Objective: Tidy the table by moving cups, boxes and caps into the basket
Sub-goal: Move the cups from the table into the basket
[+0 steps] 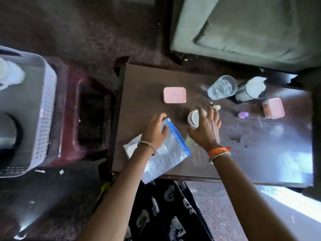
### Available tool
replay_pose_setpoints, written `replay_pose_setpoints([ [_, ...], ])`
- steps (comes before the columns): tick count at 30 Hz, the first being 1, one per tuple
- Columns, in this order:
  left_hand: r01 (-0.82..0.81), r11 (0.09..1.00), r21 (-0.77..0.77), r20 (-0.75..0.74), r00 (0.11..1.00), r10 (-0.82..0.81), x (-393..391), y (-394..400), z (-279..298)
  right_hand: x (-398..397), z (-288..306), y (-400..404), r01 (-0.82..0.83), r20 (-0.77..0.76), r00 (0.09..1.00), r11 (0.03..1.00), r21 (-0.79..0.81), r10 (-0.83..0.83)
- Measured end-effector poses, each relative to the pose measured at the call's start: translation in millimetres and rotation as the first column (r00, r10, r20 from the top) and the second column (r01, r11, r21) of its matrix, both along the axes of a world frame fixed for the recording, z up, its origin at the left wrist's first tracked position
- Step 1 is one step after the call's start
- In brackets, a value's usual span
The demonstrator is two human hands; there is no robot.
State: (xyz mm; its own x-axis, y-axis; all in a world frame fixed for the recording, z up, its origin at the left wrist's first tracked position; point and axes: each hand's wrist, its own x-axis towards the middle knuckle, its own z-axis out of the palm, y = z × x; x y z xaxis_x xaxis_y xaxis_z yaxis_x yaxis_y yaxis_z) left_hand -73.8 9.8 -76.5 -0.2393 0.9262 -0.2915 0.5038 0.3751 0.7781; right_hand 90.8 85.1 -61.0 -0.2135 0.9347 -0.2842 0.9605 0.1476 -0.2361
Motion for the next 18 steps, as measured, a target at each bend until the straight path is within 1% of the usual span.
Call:
replay_pose_setpoints([
  [1, 0.015, 1.0, -0.013, -0.003, 1.0, -0.015, 11.6, 2.8, -4.2, 10.7, -7.7, 8.4, -0.043, 0.024, 0.999, 0.997, -0.07, 0.045],
  [3, 0.014, 0.999, -0.035, -0.021, 1.0, -0.014, 27.9, 7.2, -10.0, 22.9, -22.4, 24.0, -0.177, 0.024, 0.983, 0.972, -0.153, 0.183],
  [5, -0.022, 0.999, -0.049, 0.0, 1.0, 0.022, 37.8, 10.1, -10.9, 26.2, -31.9, 32.8, -0.306, -0.039, 0.952, 0.937, -0.168, 0.304],
  [6, -0.052, 0.997, -0.052, 0.025, 0.998, 0.054, 41.5, 10.9, -9.9, 28.0, -34.8, 34.6, -0.331, -0.07, 0.943, 0.931, -0.152, 0.324],
  [8, -0.136, 0.989, -0.064, 0.094, 0.985, 0.141, 42.6, 13.2, -5.8, 29.0, -34.7, 35.0, -0.29, -0.124, 0.953, 0.951, -0.105, 0.277],
  [10, -0.231, 0.97, -0.076, 0.171, 0.955, 0.241, 37.2, 13.4, 0.0, 26.6, -25.7, 31.1, -0.182, -0.194, 0.967, 0.981, -0.067, 0.166],
  [12, -0.328, 0.943, -0.06, 0.24, 0.912, 0.332, 25.1, 12.1, 9.2, 14.7, -5.6, 24.8, -0.078, -0.297, 0.952, 0.997, -0.01, 0.072],
  [15, -0.515, 0.857, -0.008, 0.302, 0.816, 0.493, -8.8, 10.3, 32.5, -30.2, 42.9, 14.8, -0.005, -0.485, 0.874, 0.997, 0.082, 0.044],
  [16, -0.573, 0.819, 0.022, 0.313, 0.782, 0.539, -25.5, 7.7, 42.6, -51.5, 60.2, 12.0, -0.007, -0.54, 0.84, 0.995, 0.098, 0.059],
  [18, -0.673, 0.728, 0.13, 0.301, 0.726, 0.618, -71.6, -1.5, 66.2, -104.1, 92.5, 8.5, -0.041, -0.624, 0.775, 0.993, 0.109, 0.101],
])
